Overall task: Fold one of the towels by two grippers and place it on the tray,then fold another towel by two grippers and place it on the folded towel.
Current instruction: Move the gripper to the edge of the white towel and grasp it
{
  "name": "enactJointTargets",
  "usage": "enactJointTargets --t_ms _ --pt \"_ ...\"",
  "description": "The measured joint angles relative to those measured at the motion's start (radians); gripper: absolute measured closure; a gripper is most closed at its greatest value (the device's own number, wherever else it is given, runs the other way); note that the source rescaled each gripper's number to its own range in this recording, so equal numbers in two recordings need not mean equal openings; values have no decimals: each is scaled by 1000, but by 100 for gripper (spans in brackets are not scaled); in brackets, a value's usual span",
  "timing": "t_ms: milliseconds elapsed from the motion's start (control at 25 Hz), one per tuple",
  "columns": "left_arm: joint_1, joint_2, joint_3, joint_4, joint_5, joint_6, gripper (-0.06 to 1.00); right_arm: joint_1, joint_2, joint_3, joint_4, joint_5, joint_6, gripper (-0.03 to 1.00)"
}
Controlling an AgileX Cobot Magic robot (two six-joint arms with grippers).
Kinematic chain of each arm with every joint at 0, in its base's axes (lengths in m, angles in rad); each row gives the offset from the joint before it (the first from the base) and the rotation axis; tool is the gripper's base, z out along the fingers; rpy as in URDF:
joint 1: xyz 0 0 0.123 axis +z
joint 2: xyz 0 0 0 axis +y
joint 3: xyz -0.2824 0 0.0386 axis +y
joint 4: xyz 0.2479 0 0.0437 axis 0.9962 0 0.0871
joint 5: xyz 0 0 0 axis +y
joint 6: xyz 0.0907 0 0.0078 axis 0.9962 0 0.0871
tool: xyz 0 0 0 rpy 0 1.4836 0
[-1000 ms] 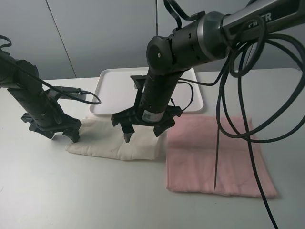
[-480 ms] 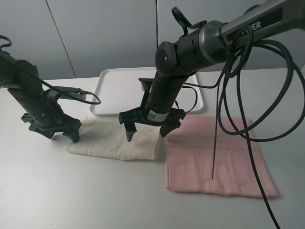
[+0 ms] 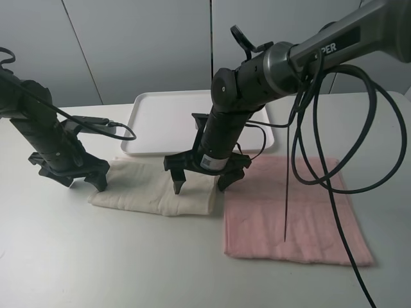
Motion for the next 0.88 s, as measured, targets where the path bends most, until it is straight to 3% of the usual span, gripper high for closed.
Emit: enactJointTargets --t_ms 600,880 --pt "0 0 0 0 0 0 -5 0 2 0 -11 -36 21 4" --pt "0 0 0 0 0 0 -5 0 8 0 -91 -46 54 30"
